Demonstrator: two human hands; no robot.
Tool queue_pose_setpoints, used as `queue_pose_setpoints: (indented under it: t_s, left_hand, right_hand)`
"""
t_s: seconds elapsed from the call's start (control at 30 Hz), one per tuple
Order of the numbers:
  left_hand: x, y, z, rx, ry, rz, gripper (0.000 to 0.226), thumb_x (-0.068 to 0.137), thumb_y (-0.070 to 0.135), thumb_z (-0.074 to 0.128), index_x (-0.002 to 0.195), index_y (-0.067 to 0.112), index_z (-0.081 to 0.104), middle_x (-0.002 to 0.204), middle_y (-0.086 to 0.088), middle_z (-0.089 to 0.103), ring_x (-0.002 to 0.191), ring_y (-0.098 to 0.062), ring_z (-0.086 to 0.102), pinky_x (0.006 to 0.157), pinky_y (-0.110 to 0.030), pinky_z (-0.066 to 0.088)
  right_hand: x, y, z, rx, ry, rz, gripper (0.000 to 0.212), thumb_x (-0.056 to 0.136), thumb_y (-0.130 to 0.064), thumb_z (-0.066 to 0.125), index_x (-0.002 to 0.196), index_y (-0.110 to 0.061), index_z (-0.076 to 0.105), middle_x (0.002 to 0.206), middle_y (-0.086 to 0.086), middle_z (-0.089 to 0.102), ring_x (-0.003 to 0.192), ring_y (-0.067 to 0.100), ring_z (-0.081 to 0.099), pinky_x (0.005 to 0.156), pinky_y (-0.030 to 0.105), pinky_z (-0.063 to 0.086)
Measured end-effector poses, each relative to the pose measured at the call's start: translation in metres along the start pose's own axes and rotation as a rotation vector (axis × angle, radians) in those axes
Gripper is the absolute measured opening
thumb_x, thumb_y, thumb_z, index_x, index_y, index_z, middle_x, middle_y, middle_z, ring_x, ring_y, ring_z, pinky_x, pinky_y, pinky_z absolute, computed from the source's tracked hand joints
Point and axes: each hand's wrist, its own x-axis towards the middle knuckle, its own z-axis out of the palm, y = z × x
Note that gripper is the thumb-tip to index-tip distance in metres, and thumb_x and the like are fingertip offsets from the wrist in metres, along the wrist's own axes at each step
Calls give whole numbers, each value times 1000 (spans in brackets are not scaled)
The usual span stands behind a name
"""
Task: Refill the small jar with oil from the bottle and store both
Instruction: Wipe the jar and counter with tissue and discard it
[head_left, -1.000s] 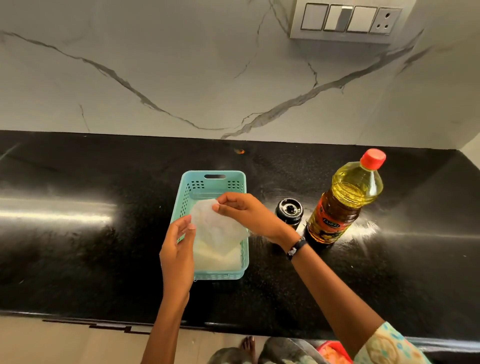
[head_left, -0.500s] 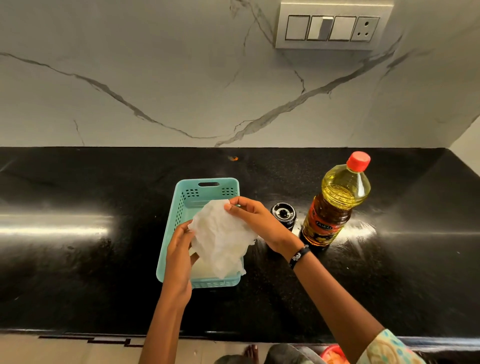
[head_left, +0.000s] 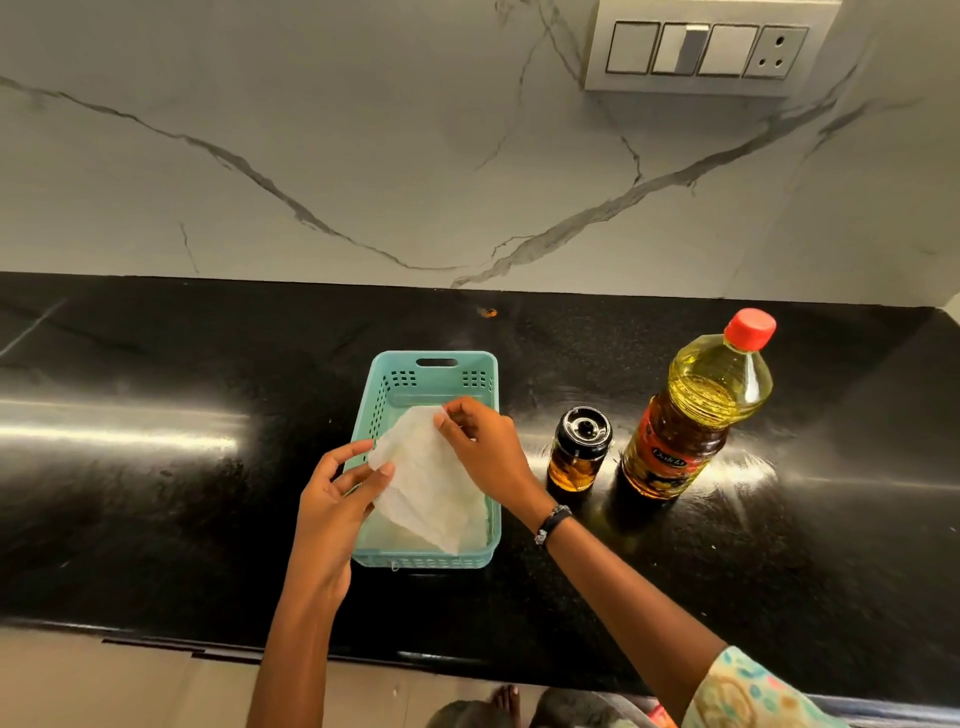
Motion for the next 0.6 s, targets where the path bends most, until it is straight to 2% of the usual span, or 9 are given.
queue_pose_setpoints:
  t_s: [0.1,0.23,0.3,0.37,0.4,0.5,0.57,0.6]
  left_hand:
    - [2,-3,-9,107,26,55,40,80,9,71,117,16,57,103,-5,69,85,-15,67,56,-19,54]
    - [9,-14,-13,499,78,270,32,80,3,71,108,12,58,101,-8,68,87,-13,66,76,-28,55]
    - [11,-20,-8,700,113,378,25,83,1,66,104,11,58,103,-8,66,85,-16,65,76,-29,56]
    - [12,-25,-3,856,139,447,16,87,1,60,100,11,60,109,-9,64,91,-20,64,67,-19,51]
    - [12,-27,-2,913,148,460,12,89,2,58,98,10,62,110,-10,64,95,-23,64,66,-20,52]
    - [9,-26,-1,1127,140,423,17,93,7,52,102,6,67,113,-15,65,100,-31,64,72,-42,57]
    - [3,-19,0,1251,131,428,21,93,9,54,110,6,67,119,-15,63,104,-29,61,74,-44,55]
    - [-1,-14,2,1253,133,486,22,90,8,58,110,5,67,121,-14,62,108,-29,59,74,-44,55]
  right_hand:
    - [1,3,-2,7,44,15,16,95,-26,55,96,-12,63,88,-7,65,76,0,59,65,10,46]
    - [-1,1,-14,102,80,70,17,95,-26,55,99,-11,63,93,3,70,83,13,68,70,32,59]
    - [-6,-3,-24,160,112,82,16,96,-23,54,100,-10,62,93,6,71,82,14,69,66,30,59]
    - [-12,-6,-36,153,157,87,15,96,-24,53,100,-11,62,91,3,72,80,11,69,65,27,59]
    - [-16,-7,-42,145,174,86,15,96,-24,54,100,-13,62,91,2,72,81,12,69,66,27,59]
    - [-33,-9,-60,143,206,89,13,96,-25,53,101,-17,61,94,-2,70,86,11,68,68,23,57]
    - [-51,-9,-71,129,243,95,13,96,-27,52,101,-20,61,93,-4,68,85,10,66,69,23,56]
    - [-61,-7,-76,129,270,103,13,95,-28,52,100,-21,62,91,-4,68,84,10,66,70,25,55]
